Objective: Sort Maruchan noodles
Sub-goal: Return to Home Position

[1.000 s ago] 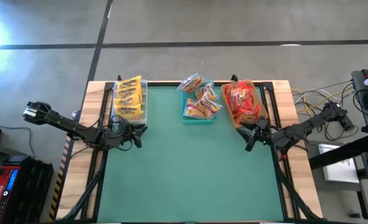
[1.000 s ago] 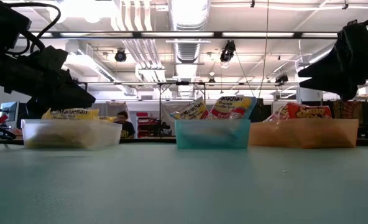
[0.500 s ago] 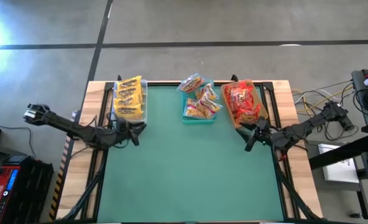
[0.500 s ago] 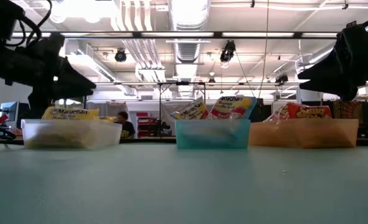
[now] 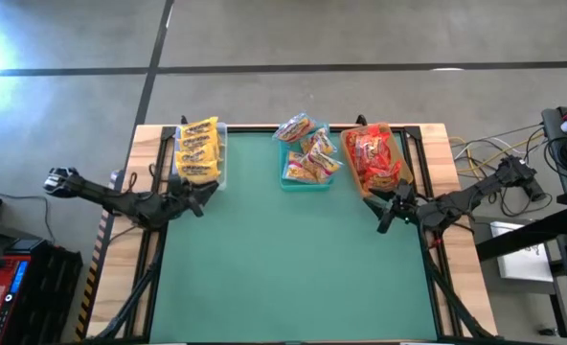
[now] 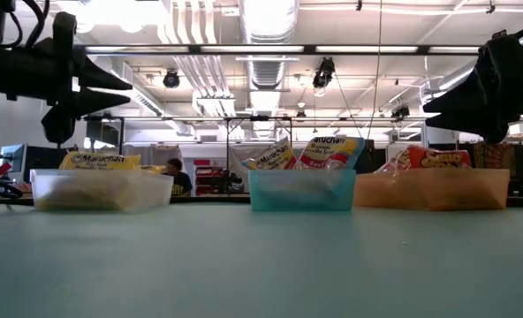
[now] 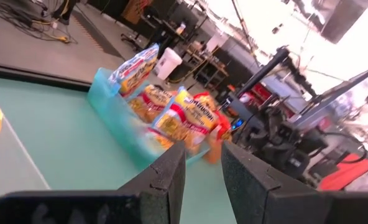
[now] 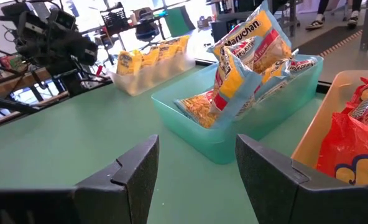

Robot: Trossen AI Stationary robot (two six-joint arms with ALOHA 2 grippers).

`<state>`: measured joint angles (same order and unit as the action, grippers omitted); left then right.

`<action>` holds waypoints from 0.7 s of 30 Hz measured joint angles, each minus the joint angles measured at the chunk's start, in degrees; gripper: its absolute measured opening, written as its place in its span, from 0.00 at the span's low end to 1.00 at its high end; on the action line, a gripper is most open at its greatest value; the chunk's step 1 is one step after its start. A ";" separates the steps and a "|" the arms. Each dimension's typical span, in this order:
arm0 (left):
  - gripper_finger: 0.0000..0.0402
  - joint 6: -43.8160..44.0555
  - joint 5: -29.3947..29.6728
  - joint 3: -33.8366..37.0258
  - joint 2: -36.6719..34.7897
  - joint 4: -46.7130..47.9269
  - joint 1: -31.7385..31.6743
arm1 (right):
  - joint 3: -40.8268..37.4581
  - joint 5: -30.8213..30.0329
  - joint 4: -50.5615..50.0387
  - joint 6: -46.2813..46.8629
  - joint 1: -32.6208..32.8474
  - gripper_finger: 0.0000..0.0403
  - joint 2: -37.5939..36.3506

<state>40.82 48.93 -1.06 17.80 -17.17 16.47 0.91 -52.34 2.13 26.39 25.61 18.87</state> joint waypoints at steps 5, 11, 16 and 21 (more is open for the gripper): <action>0.22 0.00 0.00 0.00 -3.50 0.06 0.00 | 0.00 0.00 0.04 0.00 0.00 0.50 0.00; 0.22 0.00 -0.02 0.00 -7.95 0.09 0.00 | 0.00 0.02 0.07 0.00 0.00 0.50 0.00; 0.22 0.00 -0.02 0.01 -10.46 0.11 0.00 | 0.00 0.02 0.08 0.00 0.00 0.50 0.00; 0.22 0.00 -0.02 0.44 -12.77 0.60 0.00 | 0.00 0.02 0.09 0.00 0.00 0.50 0.00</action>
<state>40.82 48.90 -0.62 5.03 -16.57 16.47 0.91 -52.31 2.22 26.39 25.61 18.87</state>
